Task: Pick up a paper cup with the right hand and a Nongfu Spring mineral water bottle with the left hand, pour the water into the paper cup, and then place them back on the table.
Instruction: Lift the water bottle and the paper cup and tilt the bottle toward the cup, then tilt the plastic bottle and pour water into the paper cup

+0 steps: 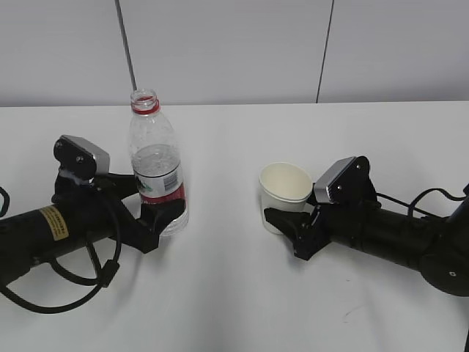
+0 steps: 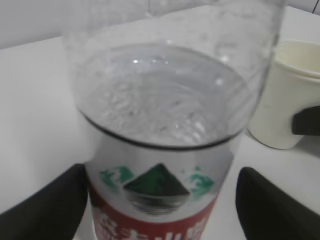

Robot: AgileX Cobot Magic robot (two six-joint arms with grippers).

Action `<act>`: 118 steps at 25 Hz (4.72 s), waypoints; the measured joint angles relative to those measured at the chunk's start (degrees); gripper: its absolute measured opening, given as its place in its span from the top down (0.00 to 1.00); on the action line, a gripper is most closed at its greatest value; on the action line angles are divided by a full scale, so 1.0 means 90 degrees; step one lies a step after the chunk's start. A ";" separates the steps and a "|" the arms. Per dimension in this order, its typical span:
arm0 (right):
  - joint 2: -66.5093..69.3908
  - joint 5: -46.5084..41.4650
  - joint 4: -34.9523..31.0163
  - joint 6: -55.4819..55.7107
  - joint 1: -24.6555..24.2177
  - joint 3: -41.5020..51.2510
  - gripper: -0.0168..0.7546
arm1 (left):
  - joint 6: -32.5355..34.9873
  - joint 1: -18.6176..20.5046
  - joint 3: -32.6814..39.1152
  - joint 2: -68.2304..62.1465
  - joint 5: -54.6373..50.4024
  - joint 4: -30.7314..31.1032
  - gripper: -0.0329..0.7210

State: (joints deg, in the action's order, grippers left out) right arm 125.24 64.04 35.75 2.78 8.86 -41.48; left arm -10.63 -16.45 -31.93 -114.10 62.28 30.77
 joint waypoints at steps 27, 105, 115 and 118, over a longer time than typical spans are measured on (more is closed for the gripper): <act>-0.0027 0.0000 0.0025 0.0000 0.0000 0.0000 0.29 | -0.0025 -0.0010 -0.0359 -0.0051 -0.0440 -0.0116 0.41; -0.0298 -0.1272 0.2466 0.2146 0.0342 -0.1735 0.29 | 0.0151 -0.1013 -0.3547 0.1278 -0.7968 0.5837 0.42; -0.0298 -0.1285 0.2466 0.2156 0.0342 -0.1760 0.29 | 0.0163 -0.1013 -0.3547 0.1278 -0.8141 0.6398 0.42; -0.0298 -0.1285 0.2466 0.2156 0.0342 -0.1760 0.29 | 0.0162 -0.1013 -0.3547 0.1278 -0.8141 0.6470 0.42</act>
State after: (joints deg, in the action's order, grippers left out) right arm 122.55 52.48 57.95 22.19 11.94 -57.32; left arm -9.17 -25.57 -63.85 -102.60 -11.00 89.00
